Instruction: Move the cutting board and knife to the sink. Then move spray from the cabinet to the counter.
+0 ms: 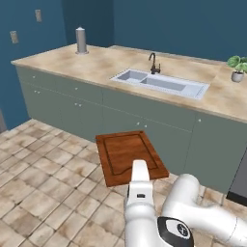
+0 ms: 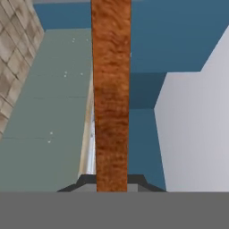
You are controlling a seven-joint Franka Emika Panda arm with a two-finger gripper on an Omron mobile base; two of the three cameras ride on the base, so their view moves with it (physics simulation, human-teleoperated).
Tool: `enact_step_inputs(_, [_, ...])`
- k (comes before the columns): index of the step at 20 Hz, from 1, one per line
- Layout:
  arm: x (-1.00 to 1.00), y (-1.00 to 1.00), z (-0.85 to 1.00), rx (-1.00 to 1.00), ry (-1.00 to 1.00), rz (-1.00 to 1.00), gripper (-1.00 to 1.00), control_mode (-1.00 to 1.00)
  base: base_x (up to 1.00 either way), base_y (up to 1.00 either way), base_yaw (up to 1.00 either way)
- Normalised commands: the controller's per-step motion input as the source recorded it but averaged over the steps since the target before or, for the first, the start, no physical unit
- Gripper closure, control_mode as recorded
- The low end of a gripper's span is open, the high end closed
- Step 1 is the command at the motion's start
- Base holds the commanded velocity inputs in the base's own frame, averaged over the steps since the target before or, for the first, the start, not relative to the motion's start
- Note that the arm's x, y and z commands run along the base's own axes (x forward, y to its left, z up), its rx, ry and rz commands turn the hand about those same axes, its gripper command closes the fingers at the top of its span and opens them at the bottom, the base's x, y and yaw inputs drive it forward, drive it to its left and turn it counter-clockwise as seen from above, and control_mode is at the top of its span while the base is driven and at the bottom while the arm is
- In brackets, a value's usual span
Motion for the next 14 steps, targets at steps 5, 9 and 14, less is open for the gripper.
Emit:
enact_step_inputs(5, [0.0, 0.0, 0.0, 0.0, 0.0, 0.0, 1.0, 1.0, 0.8, 0.0, -0.06])
enact_step_inputs(9, [0.0, 0.0, 0.0, 0.0, 0.0, 0.0, 1.0, 1.0, 0.76, 0.02, -0.16])
enact_step_inputs(14, [0.0, 0.0, 0.0, 0.0, 0.0, 0.0, 1.0, 1.0, 0.75, 0.1, -0.22])
